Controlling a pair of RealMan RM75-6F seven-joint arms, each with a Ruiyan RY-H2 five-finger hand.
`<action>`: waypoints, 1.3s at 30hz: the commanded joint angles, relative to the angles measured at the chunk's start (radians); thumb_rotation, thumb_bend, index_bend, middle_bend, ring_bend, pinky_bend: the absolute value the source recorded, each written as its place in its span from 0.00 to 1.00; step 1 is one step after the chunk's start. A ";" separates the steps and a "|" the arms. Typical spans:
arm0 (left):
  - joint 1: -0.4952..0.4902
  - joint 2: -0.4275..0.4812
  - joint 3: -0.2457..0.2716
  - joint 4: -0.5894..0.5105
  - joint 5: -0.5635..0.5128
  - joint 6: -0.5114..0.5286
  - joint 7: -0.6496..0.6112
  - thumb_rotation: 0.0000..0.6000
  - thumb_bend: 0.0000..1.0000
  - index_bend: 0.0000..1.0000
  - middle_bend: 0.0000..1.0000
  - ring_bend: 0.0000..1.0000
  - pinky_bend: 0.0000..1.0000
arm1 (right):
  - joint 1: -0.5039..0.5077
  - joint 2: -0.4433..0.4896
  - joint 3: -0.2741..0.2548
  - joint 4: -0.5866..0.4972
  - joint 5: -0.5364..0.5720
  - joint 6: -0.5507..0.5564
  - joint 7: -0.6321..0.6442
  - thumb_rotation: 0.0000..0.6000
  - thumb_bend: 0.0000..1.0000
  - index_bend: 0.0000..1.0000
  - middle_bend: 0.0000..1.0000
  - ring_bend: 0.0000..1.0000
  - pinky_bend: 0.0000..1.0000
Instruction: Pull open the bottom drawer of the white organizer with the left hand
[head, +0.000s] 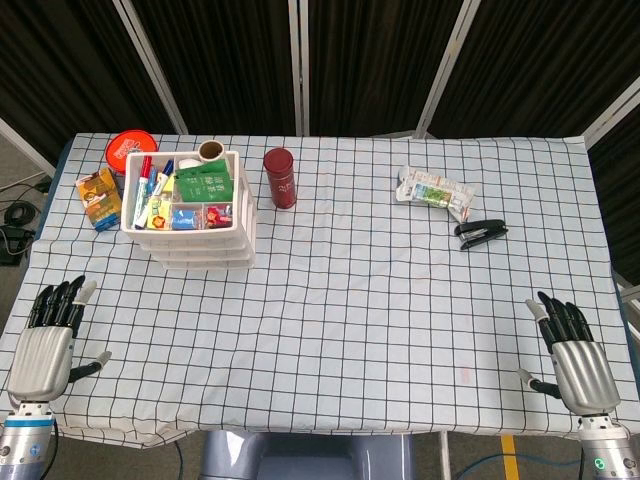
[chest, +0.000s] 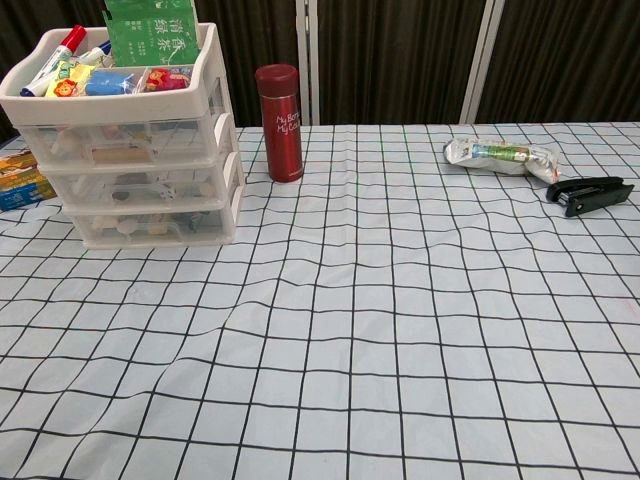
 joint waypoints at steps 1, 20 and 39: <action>-0.004 -0.004 -0.005 0.004 -0.012 -0.009 0.004 1.00 0.09 0.00 0.00 0.00 0.00 | 0.000 0.000 0.000 -0.001 -0.001 0.001 0.000 1.00 0.03 0.03 0.00 0.00 0.00; -0.041 -0.029 -0.043 0.018 -0.099 -0.088 -0.064 1.00 0.17 0.00 0.35 0.36 0.32 | -0.005 0.013 0.004 -0.011 -0.005 0.013 0.021 1.00 0.03 0.03 0.00 0.00 0.00; -0.226 -0.112 -0.199 0.045 -0.546 -0.538 -0.353 1.00 0.39 0.05 0.95 0.92 0.81 | -0.005 0.040 0.004 -0.023 -0.006 0.009 0.071 1.00 0.03 0.03 0.00 0.00 0.00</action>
